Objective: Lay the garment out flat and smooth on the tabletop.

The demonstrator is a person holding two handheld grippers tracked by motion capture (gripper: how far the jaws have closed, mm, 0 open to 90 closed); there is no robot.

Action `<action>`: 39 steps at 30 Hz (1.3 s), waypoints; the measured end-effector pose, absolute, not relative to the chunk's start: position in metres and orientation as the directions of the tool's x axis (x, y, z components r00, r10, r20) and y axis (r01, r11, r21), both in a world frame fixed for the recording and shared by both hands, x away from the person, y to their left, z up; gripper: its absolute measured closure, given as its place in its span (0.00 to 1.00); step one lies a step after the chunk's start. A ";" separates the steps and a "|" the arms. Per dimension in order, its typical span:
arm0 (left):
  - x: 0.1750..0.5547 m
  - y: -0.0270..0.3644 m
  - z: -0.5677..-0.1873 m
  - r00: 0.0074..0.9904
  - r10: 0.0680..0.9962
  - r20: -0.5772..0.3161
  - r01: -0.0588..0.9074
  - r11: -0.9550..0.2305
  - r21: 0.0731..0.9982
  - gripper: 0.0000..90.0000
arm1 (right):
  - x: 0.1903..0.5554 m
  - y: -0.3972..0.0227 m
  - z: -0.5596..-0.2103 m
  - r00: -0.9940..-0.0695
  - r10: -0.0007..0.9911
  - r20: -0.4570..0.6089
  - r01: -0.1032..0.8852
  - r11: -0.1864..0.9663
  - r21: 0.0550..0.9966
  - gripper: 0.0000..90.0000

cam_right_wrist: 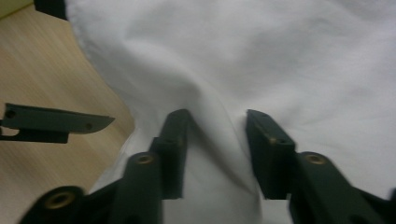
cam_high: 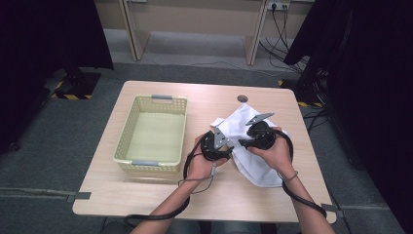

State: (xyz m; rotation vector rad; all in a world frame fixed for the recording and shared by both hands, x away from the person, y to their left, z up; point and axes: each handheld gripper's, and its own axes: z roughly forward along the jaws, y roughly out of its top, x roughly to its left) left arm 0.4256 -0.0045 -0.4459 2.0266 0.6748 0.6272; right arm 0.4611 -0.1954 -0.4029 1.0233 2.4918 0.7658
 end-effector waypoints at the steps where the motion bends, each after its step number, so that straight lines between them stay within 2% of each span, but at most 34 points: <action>1: 0.426 -0.004 -0.446 0.726 0.666 0.174 0.219 -0.464 0.859 0.42 | 0.461 -0.195 -0.404 -0.683 0.722 -0.113 0.537 0.601 0.592 0.80; 3: 0.426 -0.005 -0.446 0.727 0.664 0.175 0.217 -0.463 0.859 0.42 | 0.461 -0.196 -0.404 -0.682 0.724 -0.098 0.539 0.589 0.602 0.95; 5: 0.426 -0.005 -0.446 0.727 0.665 0.172 0.218 -0.460 0.861 0.42 | 0.460 -0.199 -0.401 -0.678 0.731 -0.076 0.548 0.572 0.610 0.98; 13: 0.430 -0.006 -0.448 0.733 0.661 0.160 0.231 -0.463 0.855 0.42 | 0.460 -0.219 -0.374 -0.680 0.734 0.003 0.537 0.495 0.682 0.98; 27: 0.437 -0.012 -0.454 0.753 0.641 0.152 0.246 -0.488 0.837 0.44 | 0.472 -0.262 -0.342 -0.612 0.782 0.120 0.565 0.326 0.758 0.99; 39: 0.447 -0.029 -0.441 0.760 0.619 0.200 0.184 -0.499 0.847 0.38 | 0.482 -0.287 -0.341 -0.569 0.781 0.256 0.613 0.196 0.765 0.99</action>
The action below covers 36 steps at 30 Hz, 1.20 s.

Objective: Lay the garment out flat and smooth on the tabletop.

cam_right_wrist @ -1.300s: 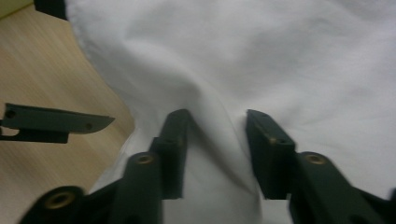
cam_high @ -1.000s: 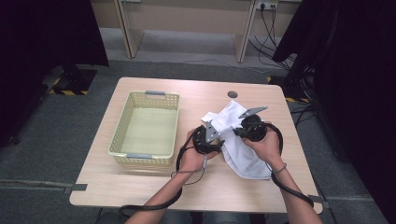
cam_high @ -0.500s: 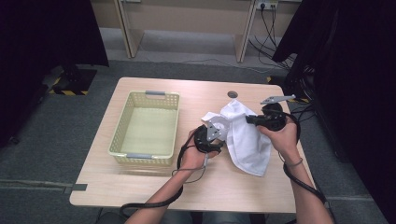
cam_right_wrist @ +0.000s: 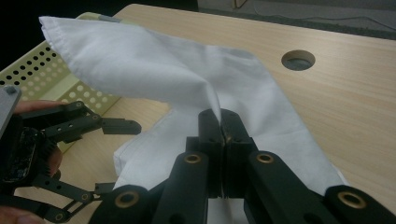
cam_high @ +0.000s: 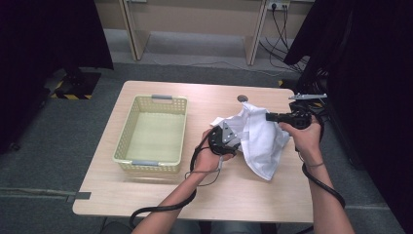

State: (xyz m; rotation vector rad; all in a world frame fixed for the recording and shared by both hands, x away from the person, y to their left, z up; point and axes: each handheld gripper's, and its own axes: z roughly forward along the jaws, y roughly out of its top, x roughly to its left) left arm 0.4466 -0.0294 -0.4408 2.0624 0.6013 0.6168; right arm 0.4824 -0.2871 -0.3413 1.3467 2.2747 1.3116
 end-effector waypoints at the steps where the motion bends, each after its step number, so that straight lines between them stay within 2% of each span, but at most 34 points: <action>1: 0.447 -0.032 -0.440 0.764 0.609 0.212 0.171 -0.509 0.844 0.38 | 0.483 -0.288 -0.342 -0.569 0.781 0.257 0.614 0.195 0.765 0.99; 3: 0.447 -0.038 -0.440 0.773 0.582 0.251 0.134 -0.537 0.833 0.38 | 0.484 -0.288 -0.343 -0.568 0.779 0.266 0.618 0.190 0.763 0.99; 14: 0.453 -0.055 -0.447 0.813 0.490 0.314 0.054 -0.601 0.798 0.37 | 0.486 -0.290 -0.347 -0.555 0.776 0.300 0.641 0.169 0.749 0.99; 18: 0.457 -0.057 -0.447 0.821 0.472 0.321 0.031 -0.599 0.800 0.32 | 0.487 -0.292 -0.349 -0.550 0.773 0.316 0.650 0.158 0.744 0.99; 24: 0.458 -0.064 -0.452 0.835 0.407 0.371 -0.036 -0.632 0.774 0.31 | 0.488 -0.291 -0.352 -0.544 0.775 0.320 0.659 0.159 0.735 0.99; 26: 0.457 -0.067 -0.455 0.835 0.379 0.399 -0.061 -0.657 0.752 0.33 | 0.488 -0.291 -0.353 -0.544 0.774 0.324 0.661 0.158 0.733 0.99; 31: 0.455 -0.069 -0.460 0.842 0.324 0.432 -0.088 -0.707 0.702 0.49 | 0.488 -0.293 -0.354 -0.535 0.774 0.337 0.667 0.142 0.731 0.99; 36: 0.455 -0.069 -0.459 0.843 0.320 0.432 -0.072 -0.730 0.680 0.65 | 0.489 -0.299 -0.353 -0.521 0.775 0.357 0.675 0.118 0.728 0.99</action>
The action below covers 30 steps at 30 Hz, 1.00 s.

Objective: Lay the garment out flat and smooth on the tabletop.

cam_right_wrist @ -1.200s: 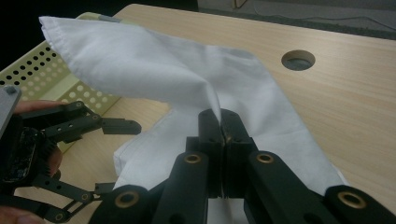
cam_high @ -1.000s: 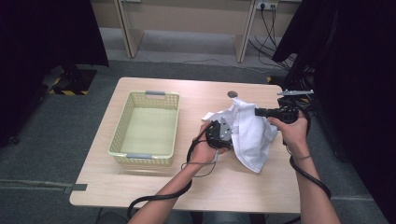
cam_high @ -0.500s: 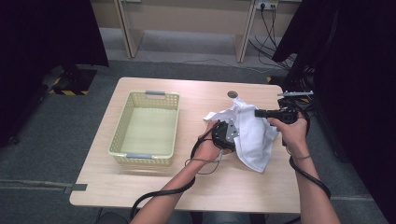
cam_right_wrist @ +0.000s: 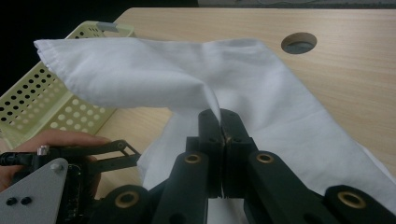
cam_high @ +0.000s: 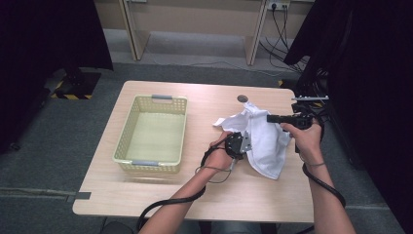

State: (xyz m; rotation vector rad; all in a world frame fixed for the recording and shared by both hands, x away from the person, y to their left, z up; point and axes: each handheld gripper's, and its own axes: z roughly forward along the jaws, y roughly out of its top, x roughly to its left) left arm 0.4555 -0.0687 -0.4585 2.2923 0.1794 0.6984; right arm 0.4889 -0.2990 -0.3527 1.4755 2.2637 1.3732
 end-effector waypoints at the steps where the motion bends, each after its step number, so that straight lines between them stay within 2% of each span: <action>1: 0.455 -0.069 -0.458 0.845 0.320 0.429 -0.067 -0.732 0.678 0.69 | 0.489 -0.300 -0.352 -0.518 0.776 0.359 0.675 0.114 0.729 0.99; 10: 0.451 -0.067 -0.461 0.857 0.340 0.388 -0.024 -0.725 0.688 0.87 | 0.491 -0.321 -0.341 -0.472 0.787 0.396 0.672 0.031 0.740 0.99; 20: 0.437 -0.056 -0.456 0.880 0.294 0.372 -0.046 -0.728 0.684 0.90 | 0.488 -0.350 -0.332 -0.411 0.808 0.423 0.668 -0.050 0.743 0.99; 30: 0.405 -0.037 -0.447 0.898 0.252 0.360 -0.083 -0.707 0.702 0.91 | 0.487 -0.367 -0.336 -0.366 0.819 0.441 0.683 -0.086 0.726 0.99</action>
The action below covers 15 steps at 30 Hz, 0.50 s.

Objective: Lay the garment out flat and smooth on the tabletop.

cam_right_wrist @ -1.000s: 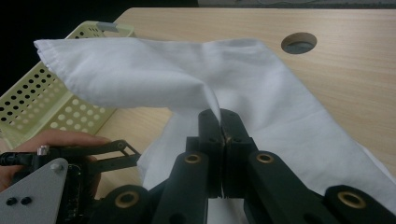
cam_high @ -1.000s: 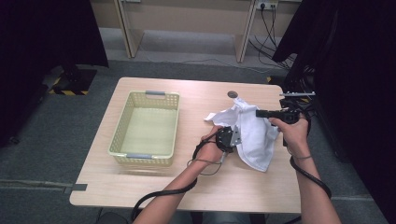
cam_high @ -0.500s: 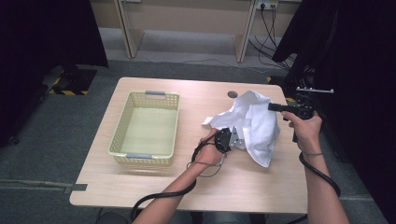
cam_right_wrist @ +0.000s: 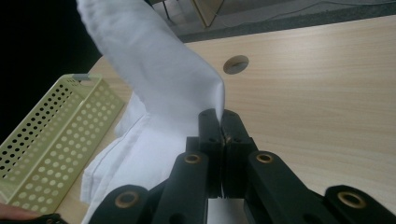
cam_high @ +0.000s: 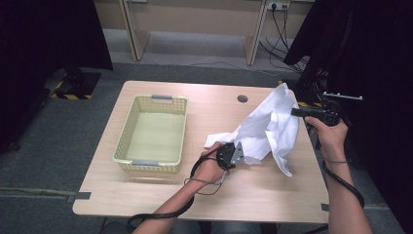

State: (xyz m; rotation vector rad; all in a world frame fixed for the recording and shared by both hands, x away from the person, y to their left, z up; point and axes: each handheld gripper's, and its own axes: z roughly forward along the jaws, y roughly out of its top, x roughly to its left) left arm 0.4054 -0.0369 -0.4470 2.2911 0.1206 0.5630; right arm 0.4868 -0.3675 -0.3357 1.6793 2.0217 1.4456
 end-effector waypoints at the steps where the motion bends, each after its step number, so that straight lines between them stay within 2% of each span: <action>1: 0.402 -0.034 -0.445 0.898 0.250 0.362 -0.088 -0.703 0.706 0.91 | 0.487 -0.368 -0.336 -0.362 0.822 0.440 0.684 -0.086 0.724 0.99; 15: 0.386 -0.007 -0.417 0.891 0.276 0.362 -0.113 -0.635 0.764 0.92 | 0.497 -0.370 -0.354 -0.270 0.854 0.445 0.730 -0.120 0.673 0.99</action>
